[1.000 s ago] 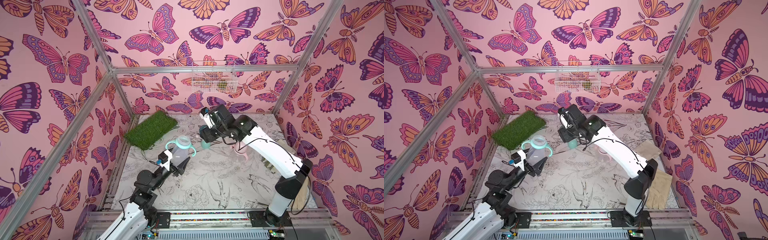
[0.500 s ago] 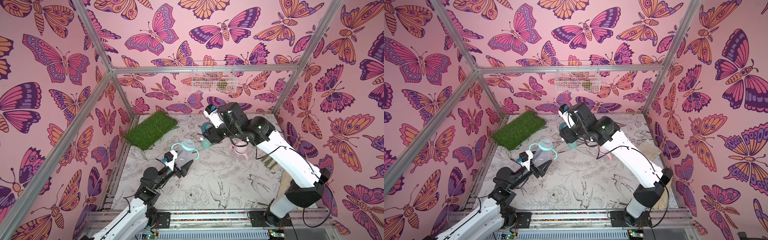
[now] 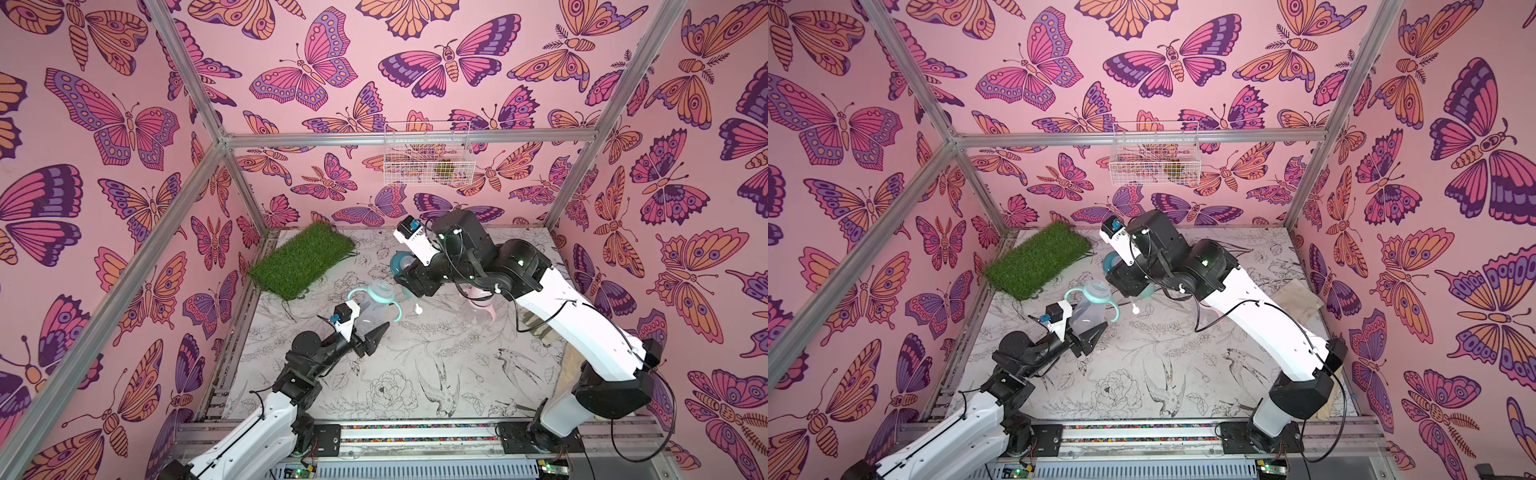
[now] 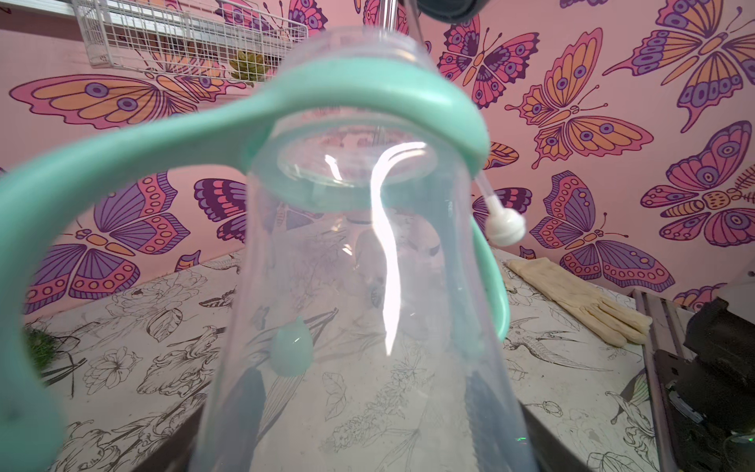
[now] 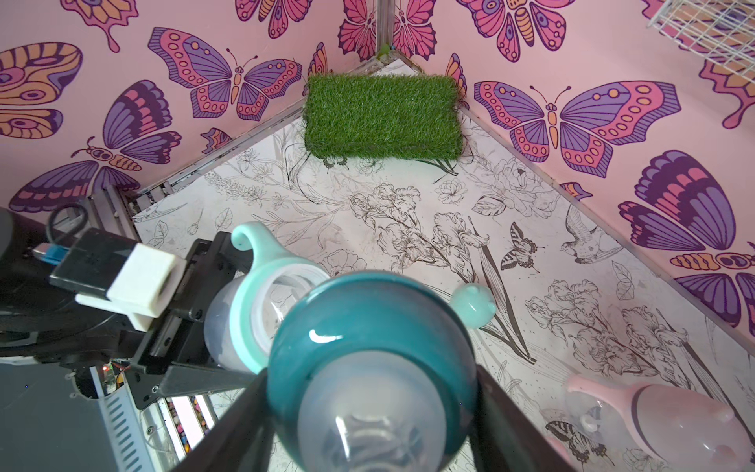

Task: Assemble the baby bottles
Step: Close the nipple on the baby bottle.

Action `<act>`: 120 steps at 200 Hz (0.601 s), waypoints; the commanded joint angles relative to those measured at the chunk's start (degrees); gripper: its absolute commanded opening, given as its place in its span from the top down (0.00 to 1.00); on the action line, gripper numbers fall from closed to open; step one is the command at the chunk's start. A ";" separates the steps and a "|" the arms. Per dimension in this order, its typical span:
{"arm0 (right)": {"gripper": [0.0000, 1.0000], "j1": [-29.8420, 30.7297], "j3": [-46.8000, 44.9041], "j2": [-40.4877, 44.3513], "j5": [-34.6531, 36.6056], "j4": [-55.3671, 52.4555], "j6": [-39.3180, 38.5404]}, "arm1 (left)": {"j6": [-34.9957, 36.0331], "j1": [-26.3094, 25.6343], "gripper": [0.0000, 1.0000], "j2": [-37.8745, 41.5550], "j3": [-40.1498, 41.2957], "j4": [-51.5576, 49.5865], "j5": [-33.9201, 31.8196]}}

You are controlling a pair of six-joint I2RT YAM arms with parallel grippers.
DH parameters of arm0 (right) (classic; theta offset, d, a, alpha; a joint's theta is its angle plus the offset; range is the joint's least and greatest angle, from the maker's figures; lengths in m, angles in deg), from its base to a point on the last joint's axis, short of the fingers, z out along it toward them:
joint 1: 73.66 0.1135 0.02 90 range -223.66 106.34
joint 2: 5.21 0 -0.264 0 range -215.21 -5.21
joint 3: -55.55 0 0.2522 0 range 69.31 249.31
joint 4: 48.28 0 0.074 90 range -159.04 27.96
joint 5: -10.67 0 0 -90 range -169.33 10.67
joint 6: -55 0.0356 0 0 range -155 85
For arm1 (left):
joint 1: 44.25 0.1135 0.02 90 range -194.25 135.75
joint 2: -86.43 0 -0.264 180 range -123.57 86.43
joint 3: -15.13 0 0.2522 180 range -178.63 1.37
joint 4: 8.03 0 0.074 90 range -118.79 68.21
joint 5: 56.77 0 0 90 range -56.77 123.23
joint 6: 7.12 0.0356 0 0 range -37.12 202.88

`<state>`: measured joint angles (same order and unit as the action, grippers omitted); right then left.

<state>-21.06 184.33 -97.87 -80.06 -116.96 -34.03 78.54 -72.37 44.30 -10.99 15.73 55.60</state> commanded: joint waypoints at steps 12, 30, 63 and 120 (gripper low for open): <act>0.67 0.92 1.52 2.16 -2.64 1.99 -1.65 | -0.71 -0.95 1.00 -0.14 -0.47 0.29 3.20; 0.67 1.23 1.52 2.14 -3.74 2.43 -1.96 | -0.41 -1.26 1.00 -0.49 -0.45 0.01 2.99; 0.67 1.87 1.52 4.08 -5.63 2.88 -2.50 | -0.28 -1.37 1.00 -0.94 -0.47 -0.08 1.98; 0.67 2.27 -0.27 6.38 -7.16 4.88 -2.91 | -0.31 -1.59 1.00 -1.02 -0.53 -0.16 2.23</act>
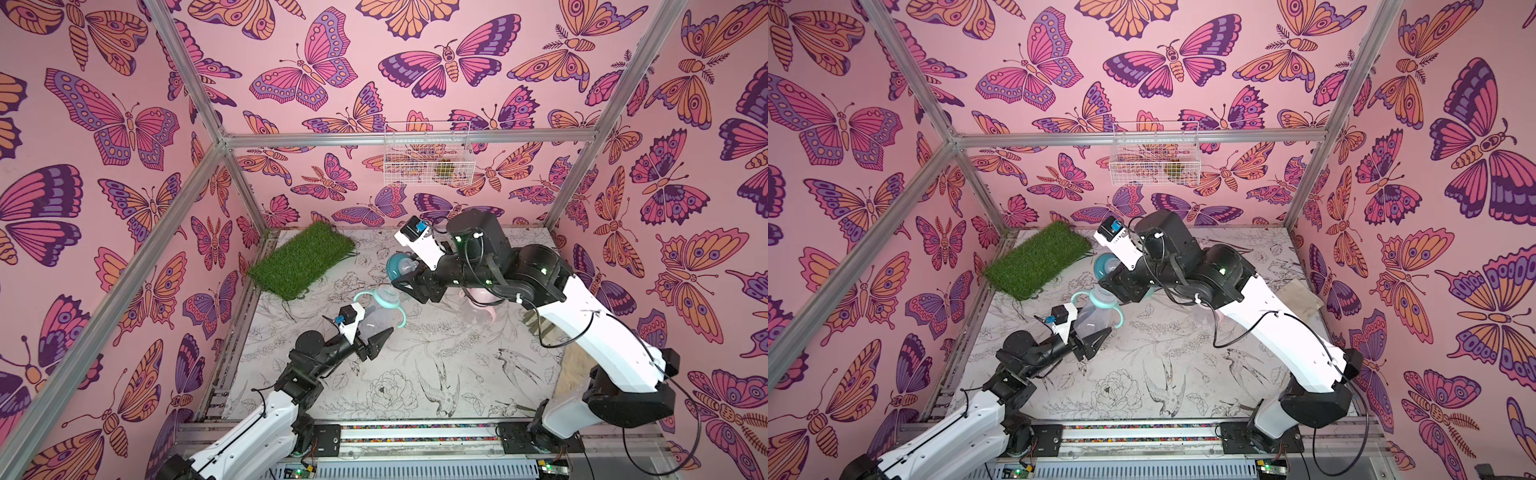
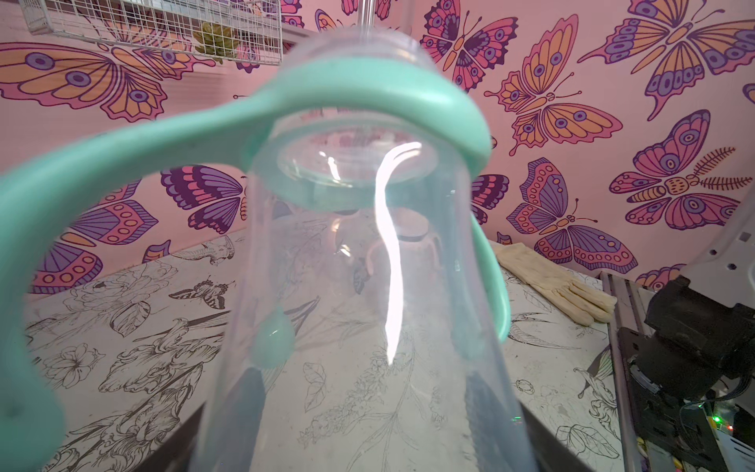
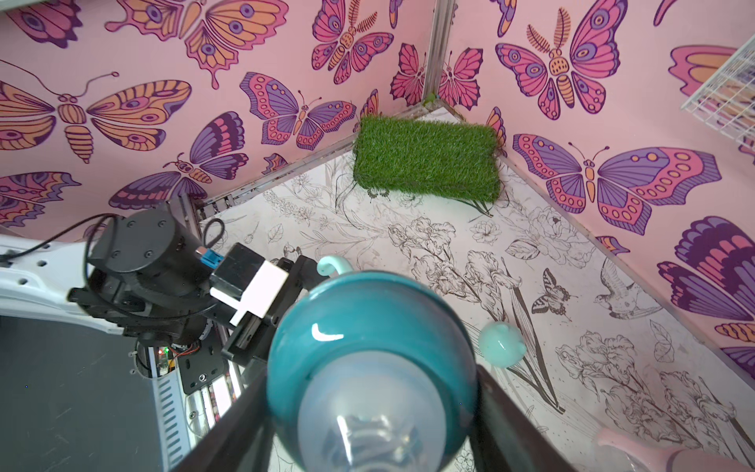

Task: Assemble the baby bottles
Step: Close the nipple on the baby bottle.

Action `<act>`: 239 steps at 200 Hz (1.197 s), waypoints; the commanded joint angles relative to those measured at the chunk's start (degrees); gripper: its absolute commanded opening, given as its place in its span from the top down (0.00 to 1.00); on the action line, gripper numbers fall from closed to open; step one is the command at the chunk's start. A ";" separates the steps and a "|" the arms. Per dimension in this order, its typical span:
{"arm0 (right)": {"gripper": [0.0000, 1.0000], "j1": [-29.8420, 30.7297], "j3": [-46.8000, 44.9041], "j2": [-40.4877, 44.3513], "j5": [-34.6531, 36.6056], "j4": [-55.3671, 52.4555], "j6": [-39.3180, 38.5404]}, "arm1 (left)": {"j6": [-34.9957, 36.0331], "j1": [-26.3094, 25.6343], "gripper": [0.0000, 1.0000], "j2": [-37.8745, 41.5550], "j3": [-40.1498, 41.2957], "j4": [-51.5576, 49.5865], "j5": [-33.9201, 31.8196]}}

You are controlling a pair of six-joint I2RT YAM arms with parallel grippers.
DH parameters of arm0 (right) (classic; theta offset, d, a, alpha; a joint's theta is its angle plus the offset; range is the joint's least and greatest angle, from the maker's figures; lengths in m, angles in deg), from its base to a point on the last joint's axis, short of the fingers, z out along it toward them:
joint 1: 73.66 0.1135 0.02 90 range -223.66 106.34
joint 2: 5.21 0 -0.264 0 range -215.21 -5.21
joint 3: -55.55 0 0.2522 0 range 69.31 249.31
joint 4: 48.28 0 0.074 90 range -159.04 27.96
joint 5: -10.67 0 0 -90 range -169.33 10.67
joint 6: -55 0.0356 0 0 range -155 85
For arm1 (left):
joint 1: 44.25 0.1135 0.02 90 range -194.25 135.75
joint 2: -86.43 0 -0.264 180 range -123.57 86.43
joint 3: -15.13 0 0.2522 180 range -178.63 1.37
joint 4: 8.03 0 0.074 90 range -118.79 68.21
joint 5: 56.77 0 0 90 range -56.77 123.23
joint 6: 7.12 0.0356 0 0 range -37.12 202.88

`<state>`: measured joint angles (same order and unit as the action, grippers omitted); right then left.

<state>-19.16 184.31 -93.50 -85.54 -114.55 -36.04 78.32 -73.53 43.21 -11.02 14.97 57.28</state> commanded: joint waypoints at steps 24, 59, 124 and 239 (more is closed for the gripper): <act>0.67 0.36 -1.04 2.79 -1.69 3.12 -1.20 | -0.28 -0.65 1.00 0.08 -0.71 0.44 1.22; 0.67 0.35 -1.34 3.10 -1.81 3.45 -1.42 | -0.19 -1.30 1.00 0.24 -1.11 -0.23 1.87; 0.67 0.35 -1.27 3.83 -0.59 3.82 -2.38 | 0.28 -1.63 1.00 0.16 -1.13 -0.94 1.85; 0.68 0.40 -2.42 2.82 -2.47 5.22 -2.22 | 0.78 -2.36 1.00 -0.07 -2.12 -1.97 2.16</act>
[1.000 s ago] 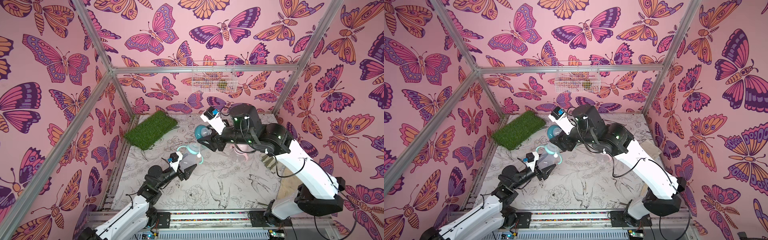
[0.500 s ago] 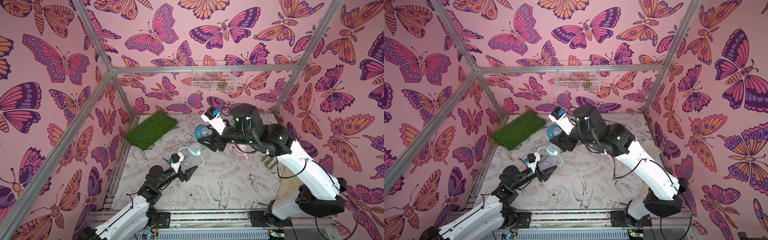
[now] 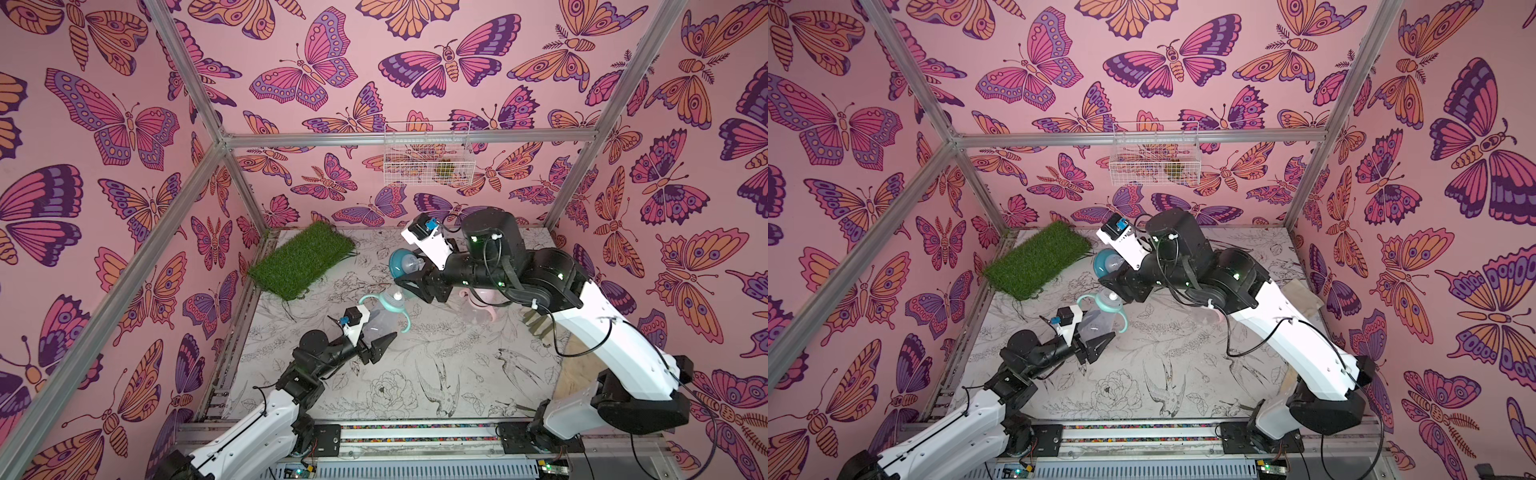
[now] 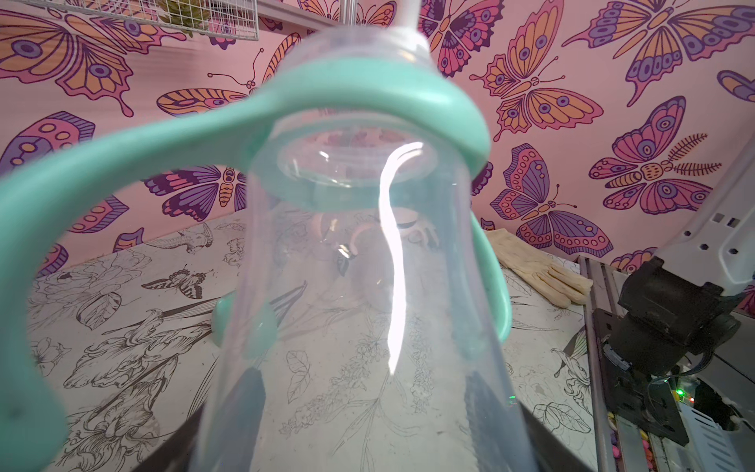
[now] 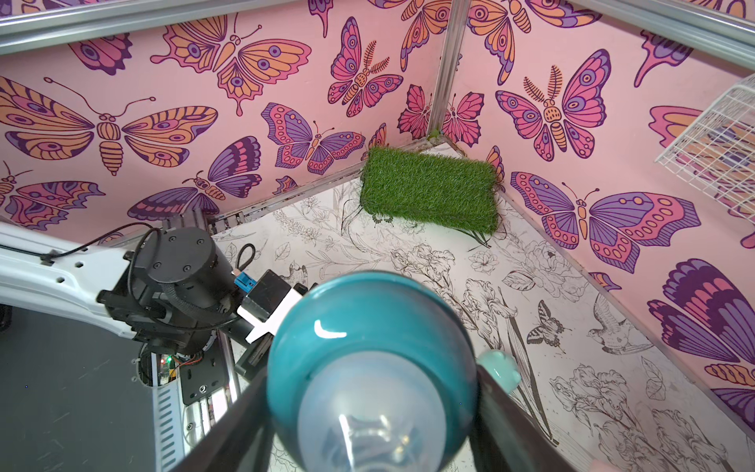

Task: Assemble the baby bottles
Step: Close the nipple on the baby bottle.

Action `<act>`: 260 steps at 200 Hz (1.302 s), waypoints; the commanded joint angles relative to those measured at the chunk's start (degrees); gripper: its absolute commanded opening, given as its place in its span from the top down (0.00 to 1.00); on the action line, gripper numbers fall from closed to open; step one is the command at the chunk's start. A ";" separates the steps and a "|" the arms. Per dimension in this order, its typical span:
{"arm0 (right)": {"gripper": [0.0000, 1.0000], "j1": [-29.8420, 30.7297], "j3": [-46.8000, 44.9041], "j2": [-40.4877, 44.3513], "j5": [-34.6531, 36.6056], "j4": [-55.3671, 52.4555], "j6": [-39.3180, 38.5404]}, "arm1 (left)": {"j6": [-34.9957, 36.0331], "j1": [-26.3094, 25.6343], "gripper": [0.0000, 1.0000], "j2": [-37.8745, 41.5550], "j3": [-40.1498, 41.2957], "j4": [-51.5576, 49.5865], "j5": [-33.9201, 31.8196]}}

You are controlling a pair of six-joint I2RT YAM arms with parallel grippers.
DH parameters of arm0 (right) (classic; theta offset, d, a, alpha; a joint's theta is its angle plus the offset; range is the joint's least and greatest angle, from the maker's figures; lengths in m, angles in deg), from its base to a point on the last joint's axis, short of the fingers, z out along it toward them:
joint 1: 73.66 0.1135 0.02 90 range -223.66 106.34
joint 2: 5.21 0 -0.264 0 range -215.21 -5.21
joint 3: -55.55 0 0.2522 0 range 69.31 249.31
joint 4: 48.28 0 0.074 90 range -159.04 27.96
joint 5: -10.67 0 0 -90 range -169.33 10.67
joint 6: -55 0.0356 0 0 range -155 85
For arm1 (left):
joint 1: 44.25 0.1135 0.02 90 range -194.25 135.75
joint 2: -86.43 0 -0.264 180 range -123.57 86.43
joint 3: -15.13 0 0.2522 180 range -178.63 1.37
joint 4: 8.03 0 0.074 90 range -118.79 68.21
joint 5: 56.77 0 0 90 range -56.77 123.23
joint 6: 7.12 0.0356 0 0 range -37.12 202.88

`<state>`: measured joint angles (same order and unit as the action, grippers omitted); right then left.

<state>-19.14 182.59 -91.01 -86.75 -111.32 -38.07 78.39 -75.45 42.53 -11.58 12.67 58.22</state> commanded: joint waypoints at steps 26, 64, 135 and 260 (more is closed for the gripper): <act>0.68 0.32 -1.35 0.12 -2.24 2.64 0.47 | 1.00 -0.64 1.00 1.09 -1.55 0.17 0.99; 0.67 0.32 -3.03 0.02 -3.55 3.61 1.30 | 1.29 -0.85 1.00 1.57 -1.74 0.13 0.42; 0.70 -0.56 -10.77 0.37 -4.17 7.72 6.92 | 3.62 -1.03 1.00 1.16 -4.77 0.47 0.63; 0.71 -3.97 -11.16 2.90 -9.33 1.48 14.62 | 5.03 -1.04 1.00 1.28 -5.34 2.63 3.02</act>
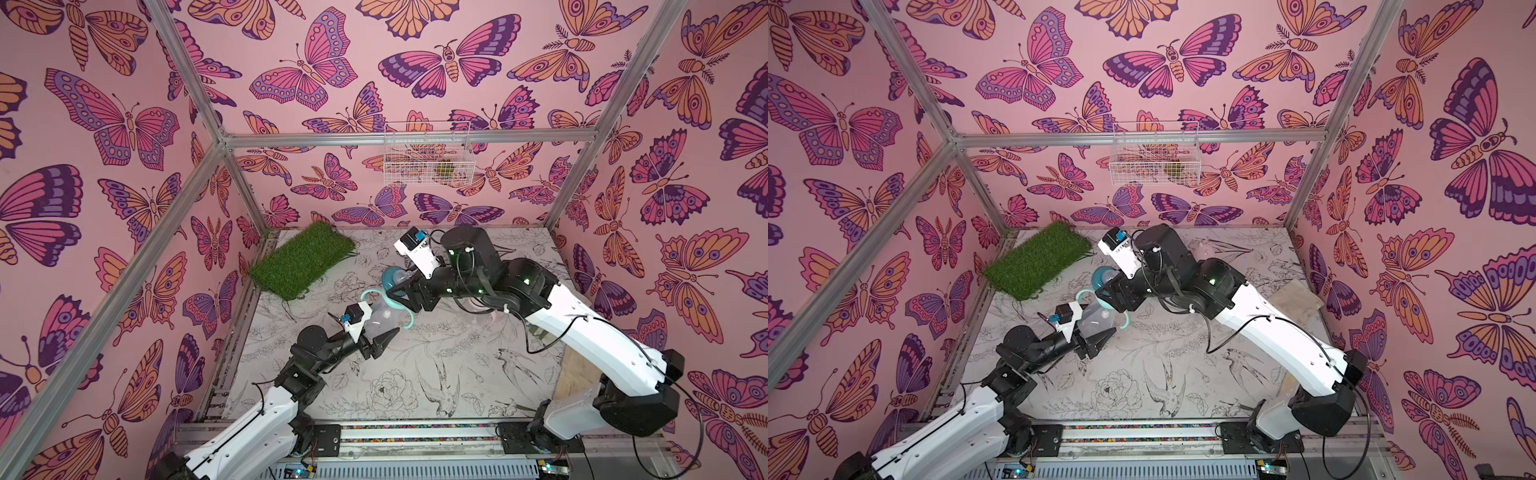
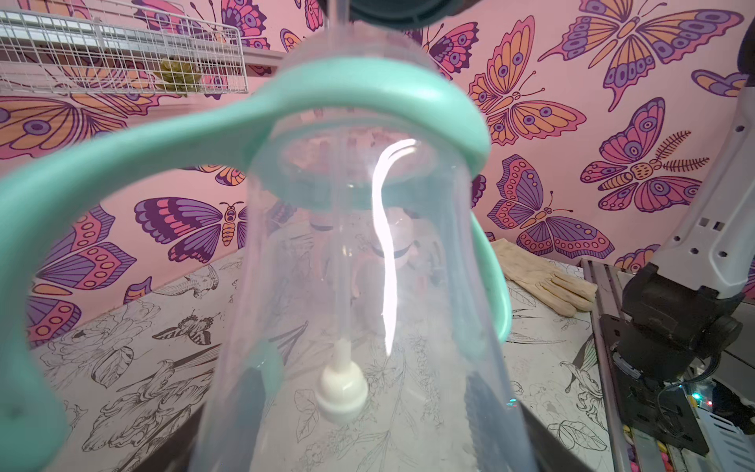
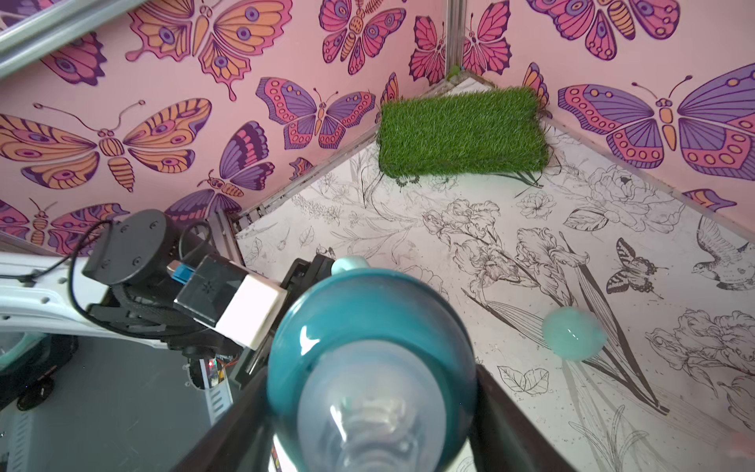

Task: Assemble the baby bottles
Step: Close the nipple on the baby bottle.

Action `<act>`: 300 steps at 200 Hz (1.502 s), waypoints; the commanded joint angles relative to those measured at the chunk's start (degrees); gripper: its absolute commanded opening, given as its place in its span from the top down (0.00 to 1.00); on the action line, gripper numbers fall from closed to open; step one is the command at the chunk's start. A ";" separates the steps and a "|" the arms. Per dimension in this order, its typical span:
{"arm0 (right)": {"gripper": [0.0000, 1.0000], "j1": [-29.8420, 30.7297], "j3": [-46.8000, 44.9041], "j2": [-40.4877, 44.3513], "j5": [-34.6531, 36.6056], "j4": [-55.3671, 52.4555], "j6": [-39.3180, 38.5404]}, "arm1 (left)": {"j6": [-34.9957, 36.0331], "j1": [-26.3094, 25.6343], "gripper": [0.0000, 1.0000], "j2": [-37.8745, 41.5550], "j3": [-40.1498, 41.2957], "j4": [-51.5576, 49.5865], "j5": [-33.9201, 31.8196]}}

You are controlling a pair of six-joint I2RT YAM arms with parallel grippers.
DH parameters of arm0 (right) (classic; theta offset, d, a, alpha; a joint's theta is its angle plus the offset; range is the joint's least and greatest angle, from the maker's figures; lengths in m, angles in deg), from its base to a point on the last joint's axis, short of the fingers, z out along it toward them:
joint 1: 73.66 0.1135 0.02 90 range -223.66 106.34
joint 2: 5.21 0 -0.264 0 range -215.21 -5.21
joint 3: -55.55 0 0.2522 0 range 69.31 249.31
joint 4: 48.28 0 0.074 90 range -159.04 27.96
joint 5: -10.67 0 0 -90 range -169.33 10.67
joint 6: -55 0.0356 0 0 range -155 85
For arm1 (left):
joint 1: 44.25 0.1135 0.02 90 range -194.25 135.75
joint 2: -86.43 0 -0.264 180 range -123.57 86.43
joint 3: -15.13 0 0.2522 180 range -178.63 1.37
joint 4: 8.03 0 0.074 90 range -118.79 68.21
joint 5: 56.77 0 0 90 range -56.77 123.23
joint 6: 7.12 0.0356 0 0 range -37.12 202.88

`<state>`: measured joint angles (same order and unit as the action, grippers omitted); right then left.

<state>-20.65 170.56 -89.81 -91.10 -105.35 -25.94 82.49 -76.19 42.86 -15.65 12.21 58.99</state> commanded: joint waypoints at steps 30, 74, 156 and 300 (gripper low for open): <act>0.72 -6.35 -0.70 2.37 -13.23 -5.02 4.31 | 0.76 -0.29 1.00 0.20 -4.57 3.18 6.01; 0.73 -7.11 2.04 0.42 -20.54 -9.30 2.42 | 0.84 -0.31 1.00 -2.21 -6.74 3.14 10.01; 0.72 -7.08 3.22 -0.95 -22.41 -16.38 -1.73 | 1.13 -0.29 1.00 -3.71 -8.45 2.61 12.71; 0.72 -8.89 7.97 -5.05 -27.52 -23.07 -2.74 | 3.87 -0.92 1.00 -2.82 -9.09 -0.58 11.37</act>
<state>-30.13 178.15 -94.05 -114.77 -126.33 -29.00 84.59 -76.54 38.79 -22.21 9.37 71.99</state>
